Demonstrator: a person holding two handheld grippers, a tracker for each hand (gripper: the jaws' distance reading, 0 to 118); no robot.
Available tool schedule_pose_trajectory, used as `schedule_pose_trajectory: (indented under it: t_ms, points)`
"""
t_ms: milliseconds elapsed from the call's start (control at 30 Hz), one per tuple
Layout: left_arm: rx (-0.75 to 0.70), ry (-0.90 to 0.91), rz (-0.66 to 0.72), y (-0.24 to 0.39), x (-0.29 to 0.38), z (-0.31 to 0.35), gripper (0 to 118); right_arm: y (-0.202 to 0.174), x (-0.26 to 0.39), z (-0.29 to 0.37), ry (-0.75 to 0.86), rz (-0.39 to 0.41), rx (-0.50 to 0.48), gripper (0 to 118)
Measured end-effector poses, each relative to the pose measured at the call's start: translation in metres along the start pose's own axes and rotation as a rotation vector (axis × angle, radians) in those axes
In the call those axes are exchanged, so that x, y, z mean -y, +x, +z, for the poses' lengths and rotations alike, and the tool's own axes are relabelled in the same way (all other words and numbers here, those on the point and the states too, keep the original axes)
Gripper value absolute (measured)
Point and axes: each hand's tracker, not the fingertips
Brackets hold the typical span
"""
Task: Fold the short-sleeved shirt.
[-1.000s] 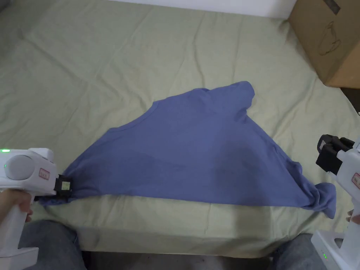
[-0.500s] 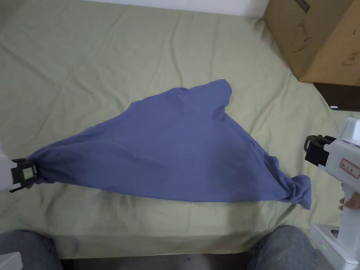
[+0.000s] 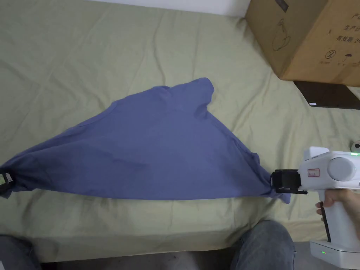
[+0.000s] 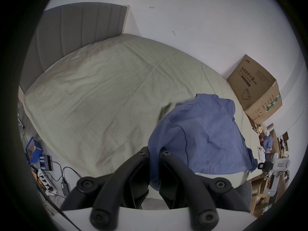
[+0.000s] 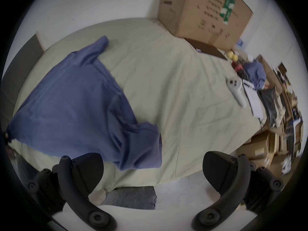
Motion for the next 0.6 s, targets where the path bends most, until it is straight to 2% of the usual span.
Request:
schedule_pose_trajectory:
  t_ms: [33,100,133,167,200,233,267,333,367,400,500,600]
  points:
    - [-0.001,-0.001,0.005,0.000,0.000,0.000,6,0.002,0.003,-0.004,-0.004,-0.038,0.003,116]
    - [-0.006,-0.004,0.008,0.001,0.001,0.000,6,0.005,0.006,-0.014,-0.008,-0.099,0.006,101]
    - [-0.009,-0.006,0.010,0.001,0.001,0.000,6,0.006,0.006,-0.017,-0.006,-0.110,0.003,83]
    - [-0.012,-0.006,0.013,0.001,0.001,0.000,6,0.007,0.009,-0.017,-0.002,-0.122,0.007,49]
    - [-0.015,-0.006,0.018,0.000,0.001,-0.001,6,0.007,0.010,-0.020,-0.002,-0.130,0.007,24]
    - [-0.016,-0.007,0.025,0.000,0.001,-0.002,6,0.006,0.012,-0.022,0.003,-0.140,0.000,13]
    - [-0.016,-0.009,0.035,0.000,0.001,-0.003,6,0.007,0.013,-0.024,0.016,-0.168,-0.015,7]
    - [-0.014,-0.009,0.057,-0.001,0.002,-0.005,6,0.005,0.014,-0.021,0.016,-0.189,-0.058,6]
    - [-0.012,-0.006,0.068,-0.002,0.002,-0.006,6,0.006,0.015,-0.019,0.026,-0.171,-0.035,5]
    - [-0.012,-0.004,0.082,-0.002,0.001,-0.006,6,0.008,0.016,-0.016,0.025,-0.186,-0.041,5]
    - [0.009,0.025,0.137,-0.006,-0.003,-0.002,6,0.022,0.014,0.010,0.066,-0.261,-0.134,5]
    - [0.079,0.075,0.203,-0.007,-0.018,0.014,6,0.032,0.006,0.052,0.139,-0.254,-0.200,5]
